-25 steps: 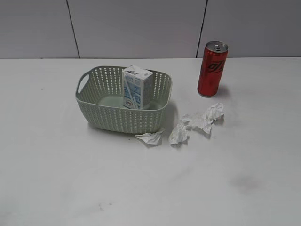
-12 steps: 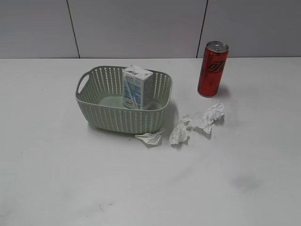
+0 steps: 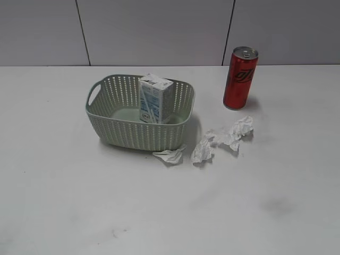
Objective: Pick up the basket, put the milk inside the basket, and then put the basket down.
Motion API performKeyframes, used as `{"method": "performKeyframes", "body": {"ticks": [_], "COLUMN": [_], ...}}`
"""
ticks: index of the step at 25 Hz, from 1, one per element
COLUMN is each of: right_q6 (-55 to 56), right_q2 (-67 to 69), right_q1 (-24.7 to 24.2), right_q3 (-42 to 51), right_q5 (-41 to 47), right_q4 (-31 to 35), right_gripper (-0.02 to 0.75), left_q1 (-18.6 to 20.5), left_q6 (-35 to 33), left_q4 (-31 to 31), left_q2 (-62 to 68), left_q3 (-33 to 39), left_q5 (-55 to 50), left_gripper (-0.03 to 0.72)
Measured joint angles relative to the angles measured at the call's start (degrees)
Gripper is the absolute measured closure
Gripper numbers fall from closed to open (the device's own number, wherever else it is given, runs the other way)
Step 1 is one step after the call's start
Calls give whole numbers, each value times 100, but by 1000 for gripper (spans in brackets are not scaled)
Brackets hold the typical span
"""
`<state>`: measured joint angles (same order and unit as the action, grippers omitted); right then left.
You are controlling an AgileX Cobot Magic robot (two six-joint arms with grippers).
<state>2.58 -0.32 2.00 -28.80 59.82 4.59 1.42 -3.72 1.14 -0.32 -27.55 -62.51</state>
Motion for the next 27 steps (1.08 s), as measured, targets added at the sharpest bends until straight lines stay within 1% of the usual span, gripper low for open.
{"method": "performKeyframes", "body": {"ticks": [4, 11, 20, 27], "right_q6": [0, 0, 0, 0], "right_q2": [0, 0, 0, 0], "right_q1": [0, 0, 0, 0], "right_q3": [0, 0, 0, 0], "right_q5": [0, 0, 0, 0], "right_q4": [0, 4, 11, 11], "right_gripper": [150, 150, 150, 150], "left_q1": [0, 0, 0, 0], "left_q6": [0, 0, 0, 0], "left_q4": [0, 0, 0, 0], "left_q2": [0, 0, 0, 0], "left_q3": [0, 0, 0, 0], "left_q5": [0, 0, 0, 0], "left_gripper": [113, 159, 243, 260]}}
